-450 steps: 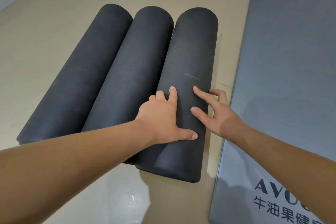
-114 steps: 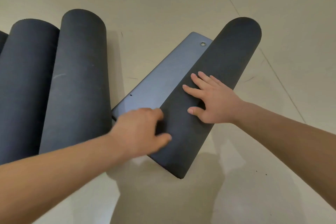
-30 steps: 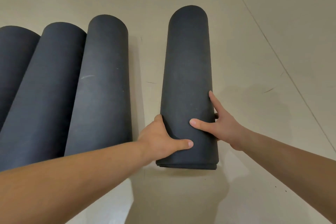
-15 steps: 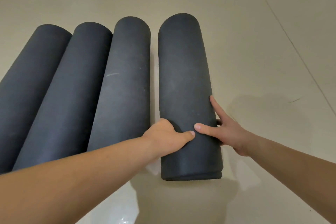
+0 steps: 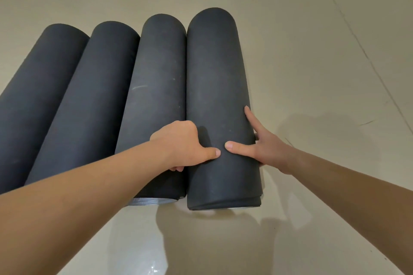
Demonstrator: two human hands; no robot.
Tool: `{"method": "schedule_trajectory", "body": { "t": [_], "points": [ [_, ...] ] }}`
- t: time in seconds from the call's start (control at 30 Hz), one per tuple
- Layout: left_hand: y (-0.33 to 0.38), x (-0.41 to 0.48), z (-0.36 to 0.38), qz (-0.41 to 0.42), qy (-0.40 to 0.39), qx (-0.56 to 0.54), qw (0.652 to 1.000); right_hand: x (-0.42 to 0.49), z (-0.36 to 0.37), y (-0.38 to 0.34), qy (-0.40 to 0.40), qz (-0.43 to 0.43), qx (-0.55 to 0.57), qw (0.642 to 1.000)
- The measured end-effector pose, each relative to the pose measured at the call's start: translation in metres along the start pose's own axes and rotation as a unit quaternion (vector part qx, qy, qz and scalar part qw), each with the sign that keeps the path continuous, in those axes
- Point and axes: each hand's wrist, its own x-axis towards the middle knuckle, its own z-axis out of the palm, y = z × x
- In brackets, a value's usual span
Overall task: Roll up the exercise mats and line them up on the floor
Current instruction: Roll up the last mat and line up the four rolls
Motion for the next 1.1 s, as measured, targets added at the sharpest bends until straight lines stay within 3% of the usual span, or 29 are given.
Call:
{"method": "schedule_trajectory", "body": {
  "t": [0.17,0.37,0.57,0.7,0.93,1.1],
  "points": [
    [-0.008,0.012,-0.008,0.039,0.121,-0.038,0.991,-0.007,-0.008,0.001,0.077,-0.014,-0.007,0.997],
    [-0.016,0.027,-0.004,0.060,0.161,-0.100,0.980,-0.017,-0.032,0.015,0.175,0.039,-0.052,0.982],
    [-0.016,0.046,-0.038,0.116,0.132,-0.098,0.979,-0.033,-0.057,-0.006,0.071,0.014,-0.215,0.974],
    [-0.004,0.044,-0.089,0.113,0.088,-0.095,0.985,-0.051,-0.083,-0.074,0.012,0.002,-0.329,0.944],
    [0.034,-0.043,-0.189,0.104,0.007,-0.124,0.987,-0.126,-0.121,-0.225,0.044,0.022,-0.230,0.972],
    [0.049,-0.143,-0.312,0.069,-0.011,-0.159,0.985,-0.196,-0.143,-0.376,0.006,0.017,-0.272,0.962]
  ]
}}
